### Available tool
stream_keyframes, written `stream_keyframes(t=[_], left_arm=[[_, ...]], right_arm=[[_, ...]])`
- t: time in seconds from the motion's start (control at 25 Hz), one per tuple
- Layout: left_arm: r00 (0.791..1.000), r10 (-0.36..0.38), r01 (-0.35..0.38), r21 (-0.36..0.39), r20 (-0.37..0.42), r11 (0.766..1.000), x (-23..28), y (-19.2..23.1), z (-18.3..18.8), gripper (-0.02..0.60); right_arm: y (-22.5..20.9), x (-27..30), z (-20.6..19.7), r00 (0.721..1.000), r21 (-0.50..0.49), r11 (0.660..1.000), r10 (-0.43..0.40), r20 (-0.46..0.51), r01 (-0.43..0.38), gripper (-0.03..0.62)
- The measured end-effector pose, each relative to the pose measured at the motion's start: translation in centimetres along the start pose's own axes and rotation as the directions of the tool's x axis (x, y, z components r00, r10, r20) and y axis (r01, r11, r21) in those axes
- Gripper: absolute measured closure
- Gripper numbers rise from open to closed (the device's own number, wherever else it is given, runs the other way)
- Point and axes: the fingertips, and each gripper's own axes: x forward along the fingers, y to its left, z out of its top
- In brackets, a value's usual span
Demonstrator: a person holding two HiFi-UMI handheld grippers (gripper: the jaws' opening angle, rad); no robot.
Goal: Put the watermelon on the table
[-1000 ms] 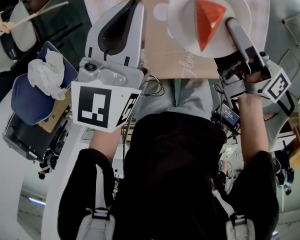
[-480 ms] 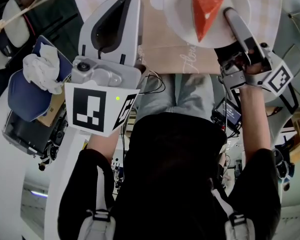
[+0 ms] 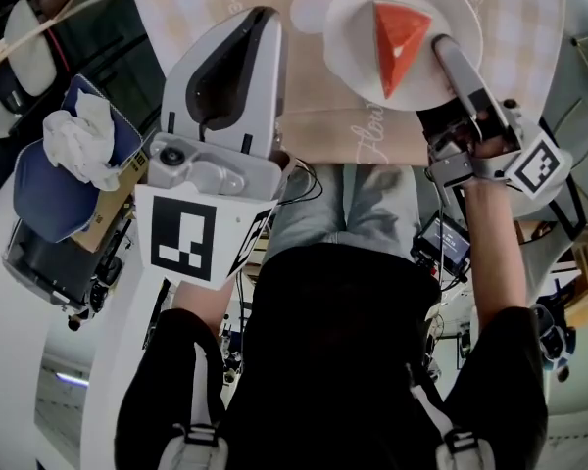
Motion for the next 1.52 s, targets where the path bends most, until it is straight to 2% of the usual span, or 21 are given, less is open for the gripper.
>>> stream_keyframes(t=[0.36, 0.84, 1.12, 1.52], left_arm=[[1.0, 0.019, -0.019, -0.029, -0.02, 0.999, 0.7, 0.3, -2.0, 0.568], [0.999, 0.025, -0.027, -0.053, -0.036, 0.998, 1.3, 2.2, -4.0, 0.568], [0.999, 0.015, -0.018, -0.063, -0.051, 0.998, 1.4, 2.7, -4.4, 0.568], [0.999, 0.009, -0.012, -0.066, -0.046, 0.998, 1.1, 2.6, -3.8, 0.568]], right_arm=[[-2.8, 0.7, -0.6, 1.0, 0.018, 1.0, -0.023, -0.018, 0.024, 0.563], [-6.3, 2.3, -1.4, 0.993, 0.048, 0.992, -0.118, -0.017, 0.119, 0.563], [-6.9, 3.2, -2.3, 0.97, -0.003, 0.971, -0.238, -0.051, 0.238, 0.563], [-7.7, 2.8, -2.2, 0.951, 0.035, 0.951, -0.306, -0.027, 0.307, 0.563]])
